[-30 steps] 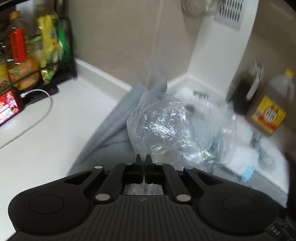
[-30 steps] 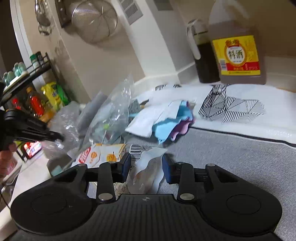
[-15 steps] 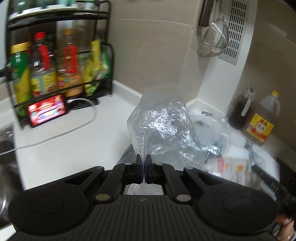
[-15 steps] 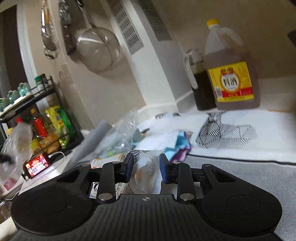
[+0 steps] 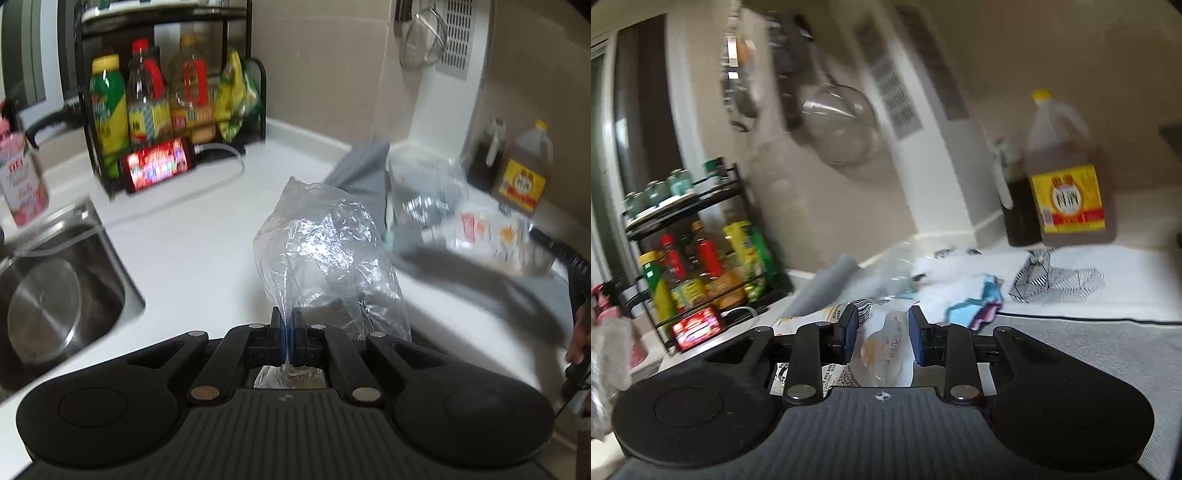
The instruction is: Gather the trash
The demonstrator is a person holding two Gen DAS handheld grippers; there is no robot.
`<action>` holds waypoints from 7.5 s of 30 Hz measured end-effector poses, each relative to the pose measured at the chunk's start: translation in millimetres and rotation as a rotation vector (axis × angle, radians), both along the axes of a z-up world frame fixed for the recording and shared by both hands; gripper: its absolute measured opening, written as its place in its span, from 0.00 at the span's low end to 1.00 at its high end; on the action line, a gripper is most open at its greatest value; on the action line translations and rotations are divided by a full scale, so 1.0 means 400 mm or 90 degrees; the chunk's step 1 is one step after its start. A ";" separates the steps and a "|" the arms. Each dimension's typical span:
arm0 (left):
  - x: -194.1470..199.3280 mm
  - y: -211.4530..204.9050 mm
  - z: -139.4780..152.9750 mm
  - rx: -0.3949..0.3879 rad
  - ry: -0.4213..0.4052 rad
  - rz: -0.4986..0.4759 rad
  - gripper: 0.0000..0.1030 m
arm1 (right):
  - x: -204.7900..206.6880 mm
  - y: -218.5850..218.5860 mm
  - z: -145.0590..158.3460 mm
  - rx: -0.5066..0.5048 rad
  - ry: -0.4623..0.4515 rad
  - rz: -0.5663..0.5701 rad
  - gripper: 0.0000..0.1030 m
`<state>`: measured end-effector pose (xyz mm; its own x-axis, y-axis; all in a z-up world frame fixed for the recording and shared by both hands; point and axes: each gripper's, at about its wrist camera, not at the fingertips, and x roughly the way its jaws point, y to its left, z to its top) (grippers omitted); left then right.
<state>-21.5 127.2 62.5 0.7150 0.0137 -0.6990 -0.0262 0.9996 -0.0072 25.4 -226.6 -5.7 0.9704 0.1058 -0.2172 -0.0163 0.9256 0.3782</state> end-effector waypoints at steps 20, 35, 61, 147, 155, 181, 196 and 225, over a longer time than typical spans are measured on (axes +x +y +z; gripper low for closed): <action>-0.258 0.046 -0.236 0.015 0.065 -0.043 0.02 | -0.330 0.307 -0.034 -0.093 0.129 0.093 0.31; -0.273 0.034 -0.303 0.009 0.096 -0.063 0.02 | -0.354 0.381 -0.116 -0.131 0.216 0.093 0.31; -0.219 0.042 -0.388 -0.032 0.176 -0.087 0.02 | -0.289 0.413 -0.178 -0.160 0.281 0.085 0.31; -0.236 -0.030 -0.425 0.101 0.175 -0.078 1.00 | -0.304 0.541 -0.251 -0.263 0.360 0.148 0.82; -0.241 -0.038 -0.422 0.107 0.165 -0.088 1.00 | -0.316 0.541 -0.245 -0.270 0.354 0.143 0.83; -0.227 -0.033 -0.443 0.099 0.183 -0.084 1.00 | -0.299 0.542 -0.267 -0.270 0.381 0.154 0.86; -0.225 -0.029 -0.448 0.094 0.187 -0.081 1.00 | -0.294 0.551 -0.269 -0.275 0.388 0.158 0.86; -0.198 -0.026 -0.450 0.101 0.205 -0.083 1.00 | 0.114 0.173 0.085 -0.063 0.101 -0.045 0.98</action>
<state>-100.6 116.6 -117.5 0.4625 0.0632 -0.8844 0.1254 0.9828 0.1359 71.1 -157.4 28.1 0.9272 0.0097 -0.3746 0.1025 0.9550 0.2784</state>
